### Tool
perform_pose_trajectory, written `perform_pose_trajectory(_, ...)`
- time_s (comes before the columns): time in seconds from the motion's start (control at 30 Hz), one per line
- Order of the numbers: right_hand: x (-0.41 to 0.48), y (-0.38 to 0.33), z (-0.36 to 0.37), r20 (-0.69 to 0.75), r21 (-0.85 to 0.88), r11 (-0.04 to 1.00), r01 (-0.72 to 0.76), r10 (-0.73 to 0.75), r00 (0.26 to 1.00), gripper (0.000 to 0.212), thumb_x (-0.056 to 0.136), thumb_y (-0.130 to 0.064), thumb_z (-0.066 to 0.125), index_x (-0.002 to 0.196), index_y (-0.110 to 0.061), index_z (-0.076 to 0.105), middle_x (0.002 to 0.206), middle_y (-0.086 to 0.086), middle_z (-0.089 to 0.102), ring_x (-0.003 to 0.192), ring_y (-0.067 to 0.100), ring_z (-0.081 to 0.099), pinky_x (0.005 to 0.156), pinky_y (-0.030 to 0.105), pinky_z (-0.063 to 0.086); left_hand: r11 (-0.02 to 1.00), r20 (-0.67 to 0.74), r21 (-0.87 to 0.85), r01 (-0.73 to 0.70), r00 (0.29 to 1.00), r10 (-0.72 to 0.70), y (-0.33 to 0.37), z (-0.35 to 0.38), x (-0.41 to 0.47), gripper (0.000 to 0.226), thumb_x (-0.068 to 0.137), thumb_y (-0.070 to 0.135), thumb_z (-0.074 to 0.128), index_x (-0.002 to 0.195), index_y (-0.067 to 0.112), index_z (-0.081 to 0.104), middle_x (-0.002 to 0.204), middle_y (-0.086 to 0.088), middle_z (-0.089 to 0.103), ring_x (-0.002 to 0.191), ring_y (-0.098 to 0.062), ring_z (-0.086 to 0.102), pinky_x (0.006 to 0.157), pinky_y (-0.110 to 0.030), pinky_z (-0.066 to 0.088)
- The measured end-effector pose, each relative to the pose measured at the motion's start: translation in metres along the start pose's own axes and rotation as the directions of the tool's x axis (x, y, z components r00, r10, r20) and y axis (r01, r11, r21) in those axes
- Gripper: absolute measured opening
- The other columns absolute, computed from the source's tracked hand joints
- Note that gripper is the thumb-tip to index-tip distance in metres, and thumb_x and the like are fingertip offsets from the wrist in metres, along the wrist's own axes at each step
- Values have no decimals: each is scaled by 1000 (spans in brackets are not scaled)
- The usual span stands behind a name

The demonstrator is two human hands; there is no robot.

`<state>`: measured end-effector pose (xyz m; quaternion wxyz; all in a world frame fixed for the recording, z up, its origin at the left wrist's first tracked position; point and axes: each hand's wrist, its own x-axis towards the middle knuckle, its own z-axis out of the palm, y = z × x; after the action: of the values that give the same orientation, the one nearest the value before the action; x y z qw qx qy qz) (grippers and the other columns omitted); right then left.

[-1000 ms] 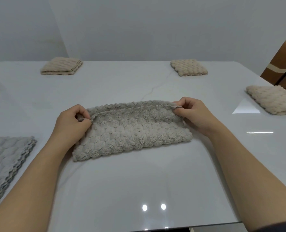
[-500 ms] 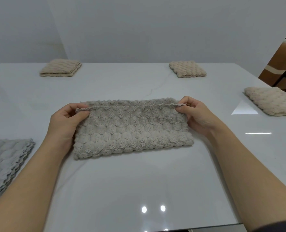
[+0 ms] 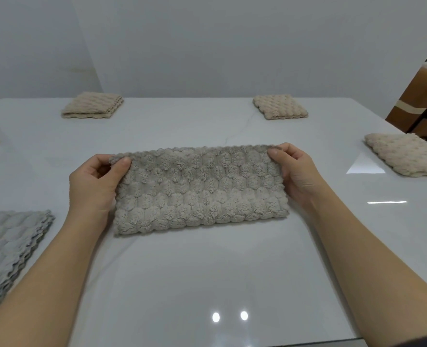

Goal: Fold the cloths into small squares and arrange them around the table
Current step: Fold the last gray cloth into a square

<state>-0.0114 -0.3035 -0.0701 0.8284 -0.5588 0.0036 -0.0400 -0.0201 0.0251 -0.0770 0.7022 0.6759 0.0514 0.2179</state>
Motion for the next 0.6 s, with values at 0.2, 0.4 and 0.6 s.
perform_pose_trajectory(0.2,4,4,-2,-63,-60,996,63,-67,996,21,86,6,63,98,-12,63,65,-4,60,60,7,61,62,21,54,997,-16,43,-62,998,62,-2,0,2,24,84,5,72,85,25,58,77,3,60,65,1,58,66,-13,50)
perform_pose_trajectory(0.4,-3,-1,-2,-54,-41,998,-43,40,998,16,89,7,57,90,-7,64,77,2,68,71,13,66,63,23,55,976,-11,213,-44,999,47,1,-6,-6,23,84,14,73,100,29,67,79,9,57,73,-5,54,72,-13,49)
perform_pose_trajectory(0.6,-21,-10,10,-91,-316,944,93,-128,988,14,99,-13,53,90,-21,59,75,-5,63,61,11,54,53,25,43,989,38,148,25,999,-31,20,-6,-17,16,94,13,61,86,26,61,76,4,59,70,-10,55,79,-39,47)
